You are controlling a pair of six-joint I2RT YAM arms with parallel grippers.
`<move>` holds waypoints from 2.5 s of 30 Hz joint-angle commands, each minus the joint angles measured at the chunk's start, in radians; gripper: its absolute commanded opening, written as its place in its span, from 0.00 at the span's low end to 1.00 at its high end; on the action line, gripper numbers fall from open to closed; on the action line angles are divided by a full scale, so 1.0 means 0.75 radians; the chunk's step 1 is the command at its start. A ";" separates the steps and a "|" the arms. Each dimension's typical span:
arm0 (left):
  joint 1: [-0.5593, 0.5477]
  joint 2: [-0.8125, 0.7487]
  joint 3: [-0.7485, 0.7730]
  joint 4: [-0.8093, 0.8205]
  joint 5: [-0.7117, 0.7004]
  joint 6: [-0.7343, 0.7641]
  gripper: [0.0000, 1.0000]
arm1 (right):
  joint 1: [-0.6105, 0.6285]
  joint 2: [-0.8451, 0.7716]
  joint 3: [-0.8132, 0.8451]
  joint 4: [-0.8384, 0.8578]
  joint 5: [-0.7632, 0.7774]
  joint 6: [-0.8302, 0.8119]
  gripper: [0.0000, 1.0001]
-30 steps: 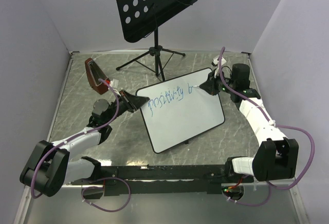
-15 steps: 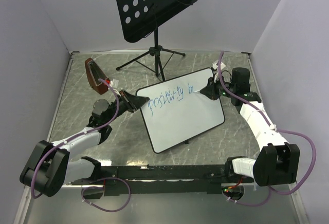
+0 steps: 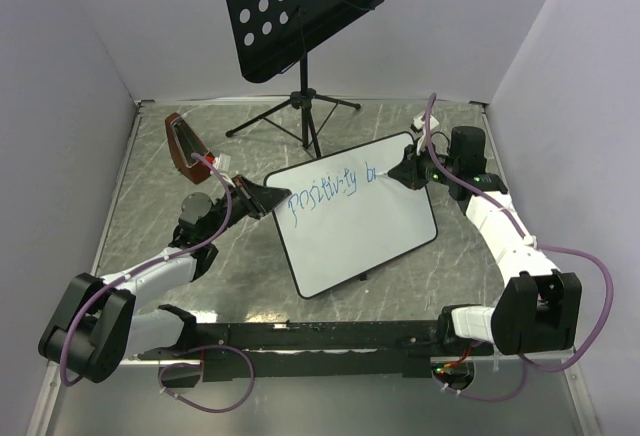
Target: Write a sentence on the whiteboard
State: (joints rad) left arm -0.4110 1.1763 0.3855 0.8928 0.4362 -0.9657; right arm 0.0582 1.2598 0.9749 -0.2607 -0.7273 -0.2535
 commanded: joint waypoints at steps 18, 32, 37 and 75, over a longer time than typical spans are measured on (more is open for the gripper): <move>-0.006 -0.014 0.032 0.159 0.030 0.046 0.01 | -0.120 -0.005 0.105 0.112 -0.138 0.129 0.00; -0.006 -0.034 0.020 0.145 0.032 0.052 0.01 | -0.155 -0.097 0.030 0.182 -0.204 0.197 0.00; -0.006 -0.043 0.014 0.141 0.032 0.056 0.01 | -0.165 -0.099 -0.003 0.194 -0.196 0.178 0.00; -0.006 -0.030 -0.003 0.176 0.030 0.044 0.01 | -0.227 -0.107 -0.097 0.249 -0.264 0.140 0.00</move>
State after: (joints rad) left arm -0.4110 1.1751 0.3798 0.9005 0.4400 -0.9588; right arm -0.1005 1.2037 0.9138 -0.1299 -0.8894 -0.1459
